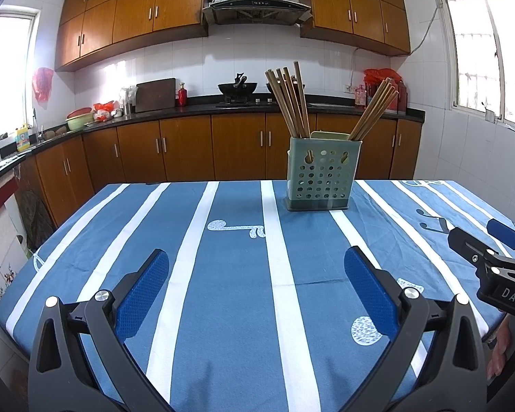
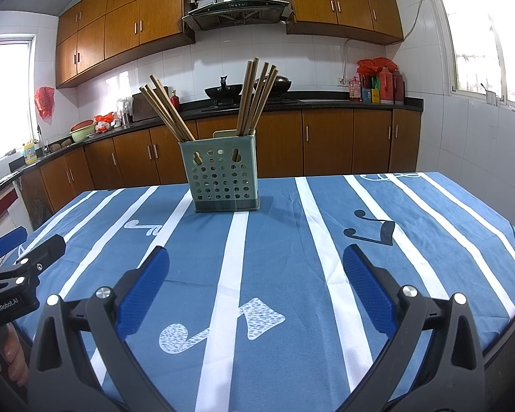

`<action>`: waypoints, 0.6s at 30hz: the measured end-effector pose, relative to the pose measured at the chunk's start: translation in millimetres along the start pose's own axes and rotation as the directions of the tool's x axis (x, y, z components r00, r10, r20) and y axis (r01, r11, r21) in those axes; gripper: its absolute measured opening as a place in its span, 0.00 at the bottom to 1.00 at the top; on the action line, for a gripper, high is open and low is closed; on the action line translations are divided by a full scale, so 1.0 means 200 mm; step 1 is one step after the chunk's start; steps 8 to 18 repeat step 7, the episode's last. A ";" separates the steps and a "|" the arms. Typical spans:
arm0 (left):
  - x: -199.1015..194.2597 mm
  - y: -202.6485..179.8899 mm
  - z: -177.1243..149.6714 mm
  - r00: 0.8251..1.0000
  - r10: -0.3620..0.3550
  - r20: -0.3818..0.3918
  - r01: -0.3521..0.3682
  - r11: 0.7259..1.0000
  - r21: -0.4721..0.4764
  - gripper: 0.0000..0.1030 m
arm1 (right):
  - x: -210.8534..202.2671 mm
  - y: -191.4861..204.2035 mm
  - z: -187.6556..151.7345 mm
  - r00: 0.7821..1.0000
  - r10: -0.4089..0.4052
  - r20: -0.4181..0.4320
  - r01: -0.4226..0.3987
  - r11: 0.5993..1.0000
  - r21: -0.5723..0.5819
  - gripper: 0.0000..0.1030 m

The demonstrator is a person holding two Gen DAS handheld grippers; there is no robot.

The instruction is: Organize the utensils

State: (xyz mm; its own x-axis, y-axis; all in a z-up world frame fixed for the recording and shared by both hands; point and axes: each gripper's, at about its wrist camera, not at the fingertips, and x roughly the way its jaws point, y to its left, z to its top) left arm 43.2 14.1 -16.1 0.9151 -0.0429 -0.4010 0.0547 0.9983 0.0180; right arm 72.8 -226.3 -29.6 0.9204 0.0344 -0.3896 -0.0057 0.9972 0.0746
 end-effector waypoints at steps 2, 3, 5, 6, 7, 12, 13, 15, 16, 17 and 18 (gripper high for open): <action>0.00 0.00 0.00 1.000 -0.001 -0.004 0.001 1.000 -0.004 0.98 | 0.00 0.00 0.00 1.000 0.000 0.000 0.000 1.000 0.000 0.96; 0.00 0.00 0.00 1.000 -0.003 -0.004 0.003 1.000 -0.006 0.98 | 0.00 0.00 0.00 1.000 0.000 -0.001 0.000 1.000 0.001 0.96; 0.00 0.00 0.00 1.000 -0.004 -0.006 0.004 1.000 -0.007 0.98 | 0.00 0.00 0.00 1.000 0.000 -0.001 0.000 1.000 0.000 0.96; 0.00 0.01 0.00 1.000 -0.004 -0.006 0.004 1.000 -0.007 0.98 | 0.00 0.00 0.00 1.000 0.000 -0.001 0.000 1.000 0.001 0.96; -0.01 0.01 0.00 1.000 -0.005 -0.006 0.005 1.000 -0.007 0.98 | 0.00 0.00 0.00 1.000 0.000 -0.001 0.000 1.000 0.001 0.96; -0.01 0.01 0.00 1.000 -0.005 -0.006 0.005 1.000 -0.007 0.98 | 0.00 0.00 0.00 1.000 0.000 -0.001 0.000 1.000 0.001 0.96; -0.01 0.01 0.00 1.000 -0.005 -0.006 0.005 1.000 -0.007 0.98 | 0.00 0.00 0.00 1.000 0.000 -0.001 0.000 1.000 0.001 0.96; -0.01 0.01 0.00 1.000 -0.005 -0.006 0.005 1.000 -0.007 0.98 | 0.00 0.00 0.00 1.000 0.000 -0.001 0.000 1.000 0.001 0.96; -0.01 0.01 0.00 1.000 -0.005 -0.006 0.005 1.000 -0.007 0.98 | 0.00 0.00 0.00 1.000 0.000 -0.001 0.000 1.000 0.001 0.96; -0.01 0.01 0.00 1.000 -0.005 -0.006 0.005 1.000 -0.007 0.98 | 0.00 0.00 0.00 1.000 0.000 -0.001 0.000 1.000 0.001 0.96; -0.01 0.01 0.00 1.000 -0.005 -0.006 0.005 1.000 -0.007 0.98 | 0.00 0.00 0.00 1.000 0.000 -0.001 0.000 1.000 0.001 0.96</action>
